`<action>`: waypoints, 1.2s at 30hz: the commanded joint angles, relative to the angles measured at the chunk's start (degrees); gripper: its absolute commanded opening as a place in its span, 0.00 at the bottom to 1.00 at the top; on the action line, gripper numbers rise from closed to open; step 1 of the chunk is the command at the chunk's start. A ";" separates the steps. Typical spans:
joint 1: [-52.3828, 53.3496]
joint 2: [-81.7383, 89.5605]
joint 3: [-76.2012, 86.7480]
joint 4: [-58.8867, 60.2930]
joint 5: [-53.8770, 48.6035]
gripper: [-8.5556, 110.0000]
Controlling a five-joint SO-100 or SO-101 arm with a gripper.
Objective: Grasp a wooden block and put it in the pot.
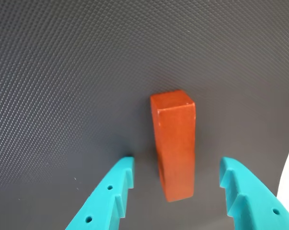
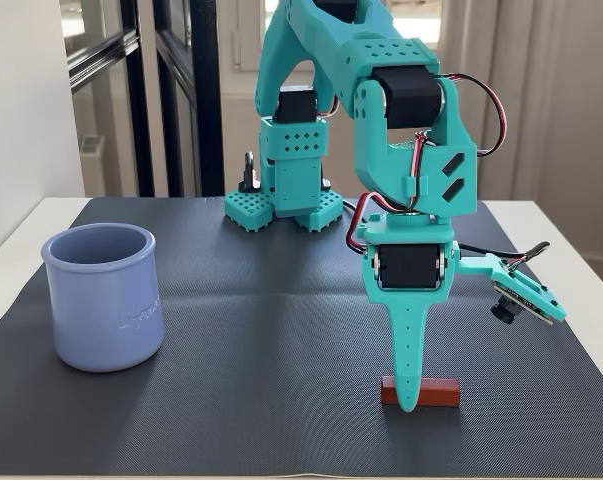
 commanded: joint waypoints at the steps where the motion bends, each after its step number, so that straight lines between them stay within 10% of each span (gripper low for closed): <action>1: -0.26 0.53 -2.37 0.18 1.93 0.19; 5: -0.35 0.53 -2.64 0.18 2.37 0.07; 36: 27.16 45.70 19.69 0.35 1.76 0.07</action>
